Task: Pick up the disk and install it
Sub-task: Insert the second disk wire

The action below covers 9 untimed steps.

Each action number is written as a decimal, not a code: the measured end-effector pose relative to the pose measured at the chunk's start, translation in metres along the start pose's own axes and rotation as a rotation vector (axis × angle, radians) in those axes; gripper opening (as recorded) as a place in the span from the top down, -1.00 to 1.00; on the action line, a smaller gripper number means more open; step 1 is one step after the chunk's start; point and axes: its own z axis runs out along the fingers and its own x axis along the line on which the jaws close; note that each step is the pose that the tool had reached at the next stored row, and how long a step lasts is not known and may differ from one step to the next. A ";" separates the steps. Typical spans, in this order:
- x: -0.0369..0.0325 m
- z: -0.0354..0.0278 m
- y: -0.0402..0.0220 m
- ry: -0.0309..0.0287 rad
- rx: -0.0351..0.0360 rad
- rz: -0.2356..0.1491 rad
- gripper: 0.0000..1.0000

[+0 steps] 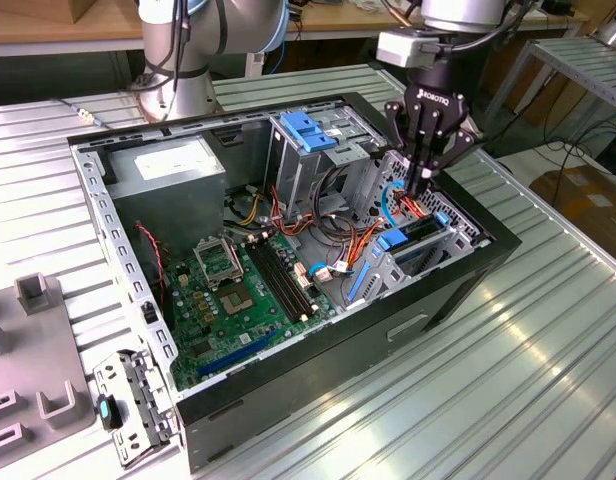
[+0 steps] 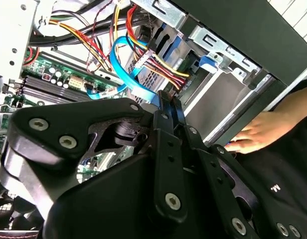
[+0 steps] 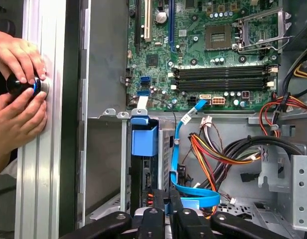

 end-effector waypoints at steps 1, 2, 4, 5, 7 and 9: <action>0.0018 0.0008 0.0000 -0.0064 0.0010 0.000 0.68; 0.0039 0.0016 0.0001 -0.0144 0.0021 -0.001 0.68; 0.0067 0.0027 0.0008 -0.0321 0.0070 -0.001 0.68; 0.0075 0.0030 0.0014 -0.0372 0.0098 -0.001 0.68; 0.0095 0.0037 0.0032 -0.0446 0.0161 -0.001 0.68; 0.0121 0.0048 0.0075 -0.0478 0.0219 -0.003 0.68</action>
